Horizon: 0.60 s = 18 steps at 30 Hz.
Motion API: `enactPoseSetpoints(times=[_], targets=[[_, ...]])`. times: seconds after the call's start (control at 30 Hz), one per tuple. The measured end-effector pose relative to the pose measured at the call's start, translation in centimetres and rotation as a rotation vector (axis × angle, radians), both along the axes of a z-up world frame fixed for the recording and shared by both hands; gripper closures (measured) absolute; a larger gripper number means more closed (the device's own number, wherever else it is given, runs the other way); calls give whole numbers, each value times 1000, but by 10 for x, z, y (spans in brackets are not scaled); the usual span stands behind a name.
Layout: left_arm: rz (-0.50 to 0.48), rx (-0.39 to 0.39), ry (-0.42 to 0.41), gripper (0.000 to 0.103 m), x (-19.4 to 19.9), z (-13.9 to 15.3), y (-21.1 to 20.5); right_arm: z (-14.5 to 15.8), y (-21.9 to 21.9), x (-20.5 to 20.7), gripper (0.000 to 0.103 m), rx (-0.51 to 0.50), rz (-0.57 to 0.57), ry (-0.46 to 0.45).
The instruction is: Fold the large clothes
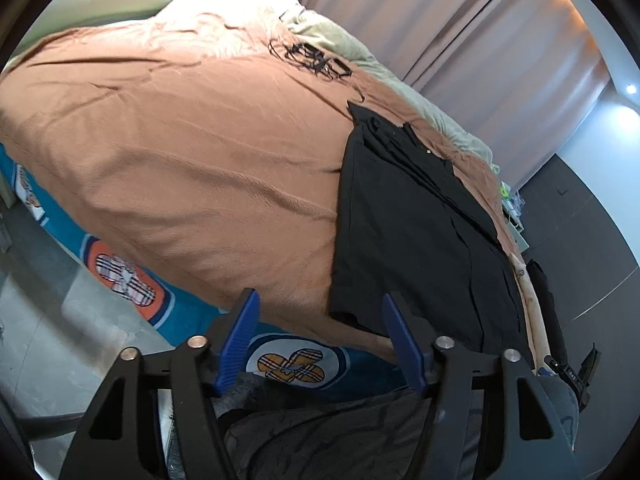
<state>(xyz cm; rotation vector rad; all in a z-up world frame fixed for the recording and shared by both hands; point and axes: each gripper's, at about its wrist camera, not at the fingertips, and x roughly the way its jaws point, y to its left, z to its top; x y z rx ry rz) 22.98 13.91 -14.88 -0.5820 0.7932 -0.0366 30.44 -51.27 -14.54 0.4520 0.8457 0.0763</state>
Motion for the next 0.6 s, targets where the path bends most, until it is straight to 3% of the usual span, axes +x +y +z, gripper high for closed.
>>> enactPoseSetpoints(times=[0.2, 0.3, 0.47, 0.6], targets=[[-68, -18, 56, 43, 43, -25, -12, -14, -5, 27, 29, -8, -19, 34], [-99, -43, 74, 49, 58, -36, -15, -20, -11, 36, 31, 15, -24, 35], [-134, -61, 93, 49, 76, -46, -26, -33, -17, 50, 45, 68, -14, 63], [-131, -87, 96, 49, 85, -50, -27, -38, -24, 55, 48, 126, -21, 66]])
